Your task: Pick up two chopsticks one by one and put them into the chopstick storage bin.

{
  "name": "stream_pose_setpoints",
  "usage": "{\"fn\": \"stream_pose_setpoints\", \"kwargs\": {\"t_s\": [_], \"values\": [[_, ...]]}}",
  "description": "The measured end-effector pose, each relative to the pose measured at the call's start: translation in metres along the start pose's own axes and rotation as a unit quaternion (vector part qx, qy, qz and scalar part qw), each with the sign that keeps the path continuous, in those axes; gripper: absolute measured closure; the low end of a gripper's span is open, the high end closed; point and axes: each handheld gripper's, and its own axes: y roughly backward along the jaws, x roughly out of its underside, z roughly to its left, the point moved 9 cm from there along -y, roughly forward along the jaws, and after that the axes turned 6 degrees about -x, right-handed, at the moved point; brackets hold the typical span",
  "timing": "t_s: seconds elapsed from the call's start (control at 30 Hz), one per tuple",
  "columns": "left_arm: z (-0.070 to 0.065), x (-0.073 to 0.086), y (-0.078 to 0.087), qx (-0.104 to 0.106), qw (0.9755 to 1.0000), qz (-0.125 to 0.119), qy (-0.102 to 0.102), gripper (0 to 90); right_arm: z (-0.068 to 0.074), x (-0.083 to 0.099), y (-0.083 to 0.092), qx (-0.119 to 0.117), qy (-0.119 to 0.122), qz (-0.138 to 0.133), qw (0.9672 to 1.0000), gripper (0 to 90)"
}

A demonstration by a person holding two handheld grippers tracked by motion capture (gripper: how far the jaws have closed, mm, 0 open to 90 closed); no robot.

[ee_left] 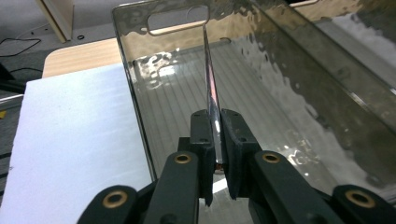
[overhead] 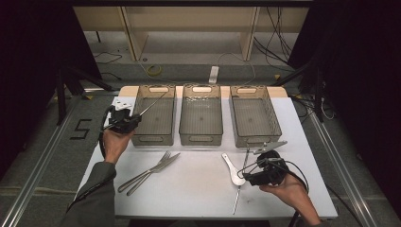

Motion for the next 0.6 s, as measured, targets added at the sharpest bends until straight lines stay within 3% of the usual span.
{"fn": "stream_pose_setpoints", "kwargs": {"t_s": [0.13, 0.23, 0.3, 0.47, 0.6], "values": [[0.001, 0.002, -0.004, -0.008, 1.0, 0.003, -0.003, 79.3, 0.001, 0.0, 0.0, -0.002, 0.001, 0.0, 1.0, 29.5], [0.0, 0.001, -0.003, -0.02, 0.9997, 0.007, -0.015, 55.6, 0.001, 0.0, 0.0, -0.002, 0.003, 0.001, 1.0, 29.5], [-0.001, -0.002, -0.001, -0.023, 0.9997, 0.004, -0.01, 45.6, 0.001, 0.0, 0.0, -0.002, 0.003, 0.001, 1.0, 29.5], [-0.009, -0.013, 0.014, 0.001, 0.9999, -0.014, 0.002, 31.7, -0.002, -0.002, 0.004, 0.0, 0.0, -0.004, 1.0, 29.5], [-0.018, -0.021, 0.031, 0.04, 0.9986, -0.029, 0.017, 27.4, -0.008, -0.005, 0.009, 0.002, 0.0, -0.008, 1.0, 29.5]]}}
